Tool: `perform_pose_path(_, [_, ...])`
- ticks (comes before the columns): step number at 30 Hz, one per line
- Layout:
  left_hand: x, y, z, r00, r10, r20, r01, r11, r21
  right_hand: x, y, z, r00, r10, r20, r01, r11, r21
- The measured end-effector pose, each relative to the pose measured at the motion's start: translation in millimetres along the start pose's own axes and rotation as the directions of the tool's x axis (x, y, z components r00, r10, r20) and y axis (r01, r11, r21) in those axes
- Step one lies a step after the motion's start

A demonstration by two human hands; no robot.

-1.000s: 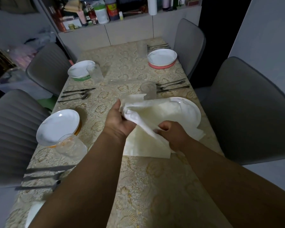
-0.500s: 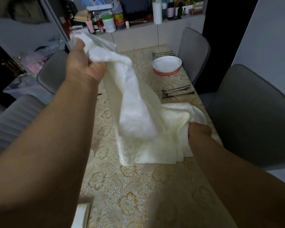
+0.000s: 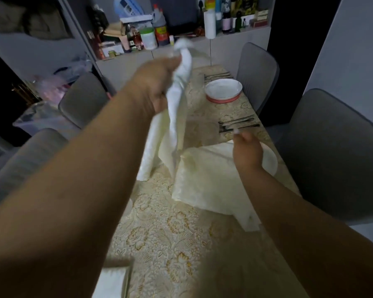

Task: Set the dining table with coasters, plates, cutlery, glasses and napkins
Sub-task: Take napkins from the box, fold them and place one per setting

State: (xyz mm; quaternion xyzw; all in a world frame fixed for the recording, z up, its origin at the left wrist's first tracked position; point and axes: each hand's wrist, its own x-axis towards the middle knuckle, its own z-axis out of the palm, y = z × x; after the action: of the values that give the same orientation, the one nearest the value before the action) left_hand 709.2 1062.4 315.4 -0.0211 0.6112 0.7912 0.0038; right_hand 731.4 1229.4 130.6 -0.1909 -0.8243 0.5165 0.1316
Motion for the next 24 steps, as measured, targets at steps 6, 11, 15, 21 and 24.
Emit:
perform_pose_path(6, [-39.6, -73.5, -10.8, 0.971, -0.225, 0.086, 0.206, 0.961, 0.186, -21.9, -57.6, -4.0, 0.813, 0.141, 0.565, -0.466, 0.740, 0.485])
perform_pose_path(11, [-66.7, -93.0, -39.4, 0.952, -0.229, 0.204, 0.068, 0.806, 0.588, -32.1, -46.9, 9.2, 0.781, 0.213, 0.587, -0.564, 0.645, 0.516])
perform_pose_path(15, [-75.3, -99.3, -78.4, 0.978, -0.177, 0.108, -0.114, -0.026, 0.993, -22.6, -40.8, -2.9, 0.839, 0.222, 0.498, -0.532, 0.528, 0.661])
perform_pose_path(21, [-62.8, -62.9, -108.0, 0.961, 0.271, -0.055, 0.053, 0.017, 0.998, -16.3, -76.8, -36.7, 0.946, 0.048, 0.320, -0.304, 0.468, 0.830])
perform_pose_path(24, [-69.4, -15.8, -92.5, 0.794, 0.607, -0.034, -0.041, 0.110, 0.993, -24.8, -106.8, -60.1, 0.974, 0.000, 0.227, -0.200, 0.469, 0.860])
